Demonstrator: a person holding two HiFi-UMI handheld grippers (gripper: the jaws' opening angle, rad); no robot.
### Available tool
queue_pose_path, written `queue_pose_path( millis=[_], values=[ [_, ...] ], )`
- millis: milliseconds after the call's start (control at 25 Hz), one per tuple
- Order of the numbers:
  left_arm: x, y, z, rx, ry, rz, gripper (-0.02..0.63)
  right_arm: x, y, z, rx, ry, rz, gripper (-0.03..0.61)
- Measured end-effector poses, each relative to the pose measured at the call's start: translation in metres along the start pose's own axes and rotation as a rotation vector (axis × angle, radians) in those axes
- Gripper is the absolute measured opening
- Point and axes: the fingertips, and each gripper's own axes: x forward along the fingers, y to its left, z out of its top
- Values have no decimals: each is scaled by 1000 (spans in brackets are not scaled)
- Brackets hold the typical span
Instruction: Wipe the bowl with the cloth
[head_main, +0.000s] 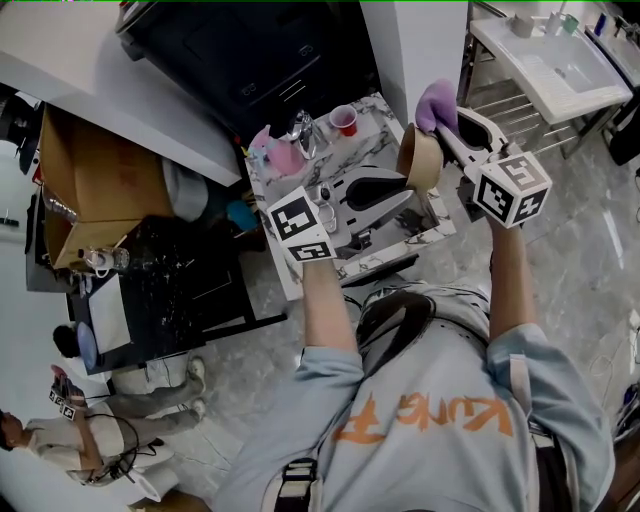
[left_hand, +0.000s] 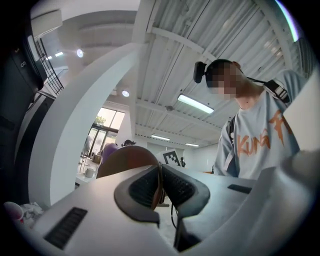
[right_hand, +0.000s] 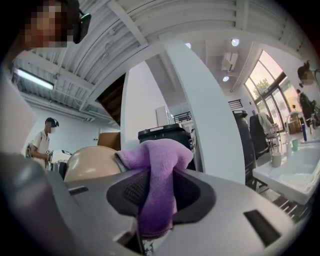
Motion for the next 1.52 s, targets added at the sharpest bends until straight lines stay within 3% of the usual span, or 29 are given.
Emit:
queue_pose_path(
  millis=[280,640,880,1120,1360,1520],
  values=[
    [6,-4,25,-21,-156,-16,34,2,-2,0,122,-50,39,130],
    [-17,26,48,-74,-357,150,34,21,14,-18,143,1,80,130],
    [-42,46,71,-96,-516,272,34,38,49,-36,88,88,180,130],
    [-57,61,76,-65,-509,433,34,43,78,-44,44,134,291,130],
    [-86,87,66,-103,-495,627,34,38,95,-41,21,115,411,130],
    [-90,97,53,-126,-449,671,34,29,99,-29,18,53,468,130]
  ],
)
